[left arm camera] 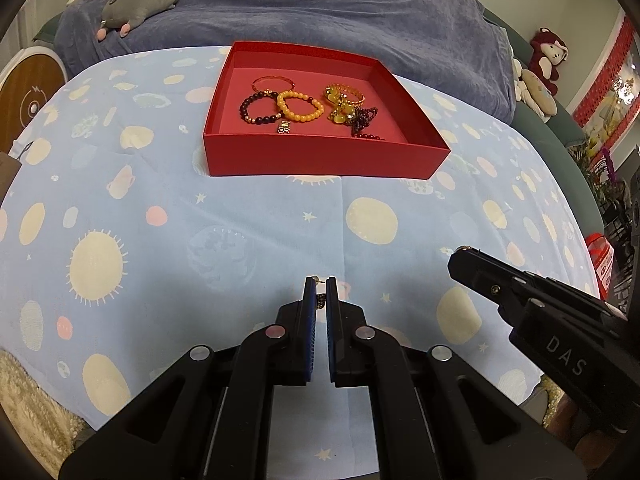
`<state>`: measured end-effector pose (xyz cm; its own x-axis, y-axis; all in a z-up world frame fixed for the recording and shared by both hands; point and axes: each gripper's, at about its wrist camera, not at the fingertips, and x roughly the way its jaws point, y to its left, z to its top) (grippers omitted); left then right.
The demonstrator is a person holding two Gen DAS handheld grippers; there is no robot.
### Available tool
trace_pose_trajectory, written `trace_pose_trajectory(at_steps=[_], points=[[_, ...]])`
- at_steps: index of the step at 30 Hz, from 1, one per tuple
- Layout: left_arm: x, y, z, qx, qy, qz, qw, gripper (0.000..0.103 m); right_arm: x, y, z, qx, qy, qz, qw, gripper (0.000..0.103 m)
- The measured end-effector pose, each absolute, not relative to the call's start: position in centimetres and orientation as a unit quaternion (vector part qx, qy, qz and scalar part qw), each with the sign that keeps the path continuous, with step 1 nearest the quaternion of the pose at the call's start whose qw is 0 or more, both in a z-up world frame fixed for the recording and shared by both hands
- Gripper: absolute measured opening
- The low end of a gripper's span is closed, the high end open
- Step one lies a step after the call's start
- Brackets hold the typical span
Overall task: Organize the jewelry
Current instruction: 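Carry the gold ring in the right tool over the red box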
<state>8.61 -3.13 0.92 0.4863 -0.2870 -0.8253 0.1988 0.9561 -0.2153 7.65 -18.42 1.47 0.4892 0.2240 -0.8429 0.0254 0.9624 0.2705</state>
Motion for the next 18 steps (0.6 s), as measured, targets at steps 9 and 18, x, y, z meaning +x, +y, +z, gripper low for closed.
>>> trace_pose_trajectory(at_steps=[9,18], points=[[10.4,-3.3,1.1,-0.043,0.485,-0.140,0.862,0.005,9.8,-18.2,1.6,0.123,0.500,0.063,0.855,0.005],[13.1,-3.6,2.0,-0.041,0.477,-0.141,0.866,0.005,12.1,-18.5,2.0,0.124,0.495,0.066,0.857,0.005]])
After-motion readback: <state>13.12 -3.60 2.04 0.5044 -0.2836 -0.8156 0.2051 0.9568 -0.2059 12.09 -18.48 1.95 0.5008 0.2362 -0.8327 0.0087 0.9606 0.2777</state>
